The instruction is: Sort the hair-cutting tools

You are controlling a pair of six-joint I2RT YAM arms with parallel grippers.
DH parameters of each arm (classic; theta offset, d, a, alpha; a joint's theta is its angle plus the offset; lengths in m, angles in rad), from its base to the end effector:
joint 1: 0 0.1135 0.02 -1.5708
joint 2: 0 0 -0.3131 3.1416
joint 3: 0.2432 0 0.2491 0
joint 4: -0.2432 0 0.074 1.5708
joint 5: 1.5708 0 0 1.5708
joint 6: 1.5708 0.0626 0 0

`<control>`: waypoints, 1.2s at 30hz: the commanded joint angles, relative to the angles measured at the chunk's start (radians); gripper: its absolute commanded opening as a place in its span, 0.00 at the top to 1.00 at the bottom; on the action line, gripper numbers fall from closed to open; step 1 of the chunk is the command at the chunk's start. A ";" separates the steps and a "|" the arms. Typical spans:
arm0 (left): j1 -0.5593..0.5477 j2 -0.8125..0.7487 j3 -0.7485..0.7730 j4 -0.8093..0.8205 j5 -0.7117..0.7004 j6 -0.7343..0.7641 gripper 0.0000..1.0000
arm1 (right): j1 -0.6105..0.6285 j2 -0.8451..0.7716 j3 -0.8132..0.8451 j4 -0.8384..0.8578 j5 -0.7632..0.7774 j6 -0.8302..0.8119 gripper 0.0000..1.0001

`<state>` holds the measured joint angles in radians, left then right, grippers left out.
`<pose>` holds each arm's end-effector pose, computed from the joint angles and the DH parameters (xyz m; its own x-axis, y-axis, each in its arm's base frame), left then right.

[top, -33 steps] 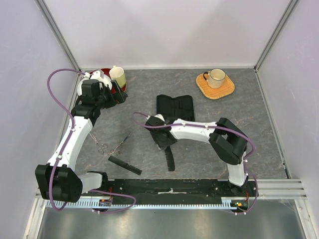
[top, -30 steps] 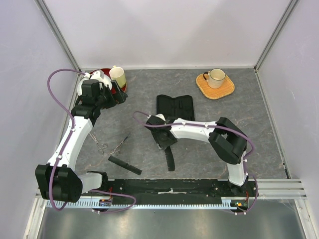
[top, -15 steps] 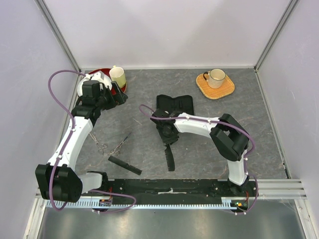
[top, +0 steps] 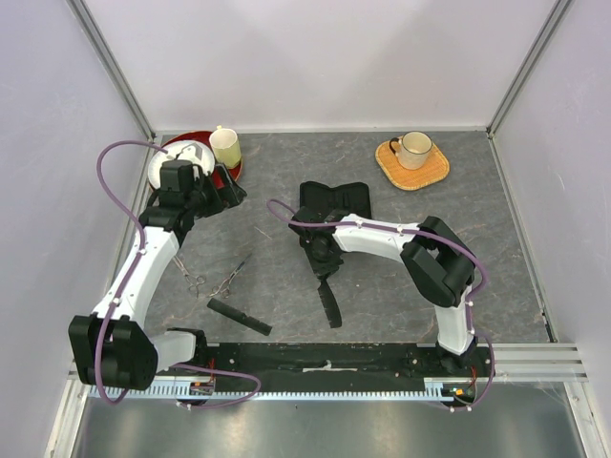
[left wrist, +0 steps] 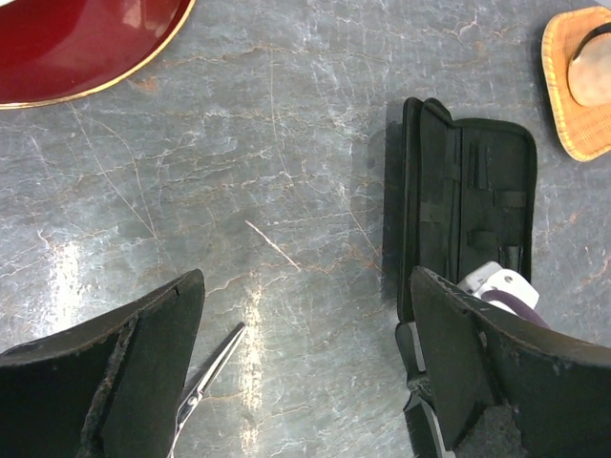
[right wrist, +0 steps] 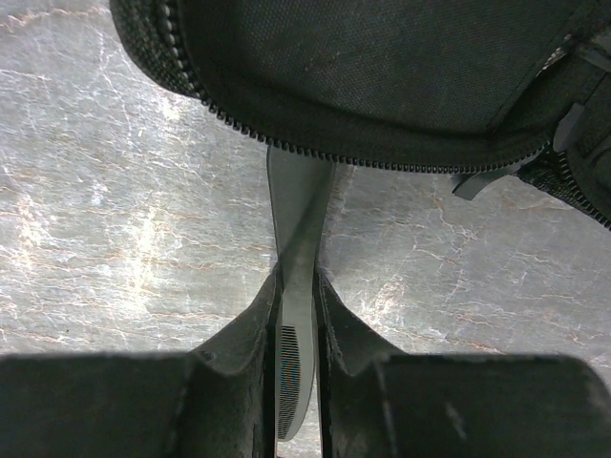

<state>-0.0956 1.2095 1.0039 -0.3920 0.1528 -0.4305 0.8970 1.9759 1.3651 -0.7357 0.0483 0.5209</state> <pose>0.2684 -0.0353 0.3393 -0.6006 -0.3567 -0.7155 -0.0342 0.9056 -0.4228 0.2558 0.3156 0.1786 -0.9128 -0.3465 -0.2164 -0.3685 0.9270 0.0699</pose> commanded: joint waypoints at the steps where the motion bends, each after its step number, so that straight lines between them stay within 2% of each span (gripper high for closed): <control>1: 0.002 -0.036 -0.011 0.030 0.042 -0.031 0.05 | 0.013 0.089 -0.037 -0.031 -0.073 -0.015 0.83; 8: 0.002 -0.044 -0.034 0.033 0.077 -0.040 0.05 | 0.022 0.060 -0.009 -0.031 -0.054 -0.036 0.85; 17: 0.002 -0.048 -0.120 0.070 0.111 -0.134 0.07 | 0.039 0.015 0.037 -0.053 -0.054 -0.044 0.87; 27: 0.002 -0.024 -0.191 0.126 0.249 -0.201 0.07 | 0.046 -0.018 0.083 -0.051 -0.068 -0.048 0.88; 36: 0.002 0.012 -0.232 0.151 0.315 -0.241 0.08 | 0.046 -0.052 0.132 -0.048 -0.062 -0.055 0.89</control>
<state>-0.0956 1.2091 0.7807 -0.2958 0.4007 -0.6220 0.9398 1.9778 1.4437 -0.7807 -0.0113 0.4744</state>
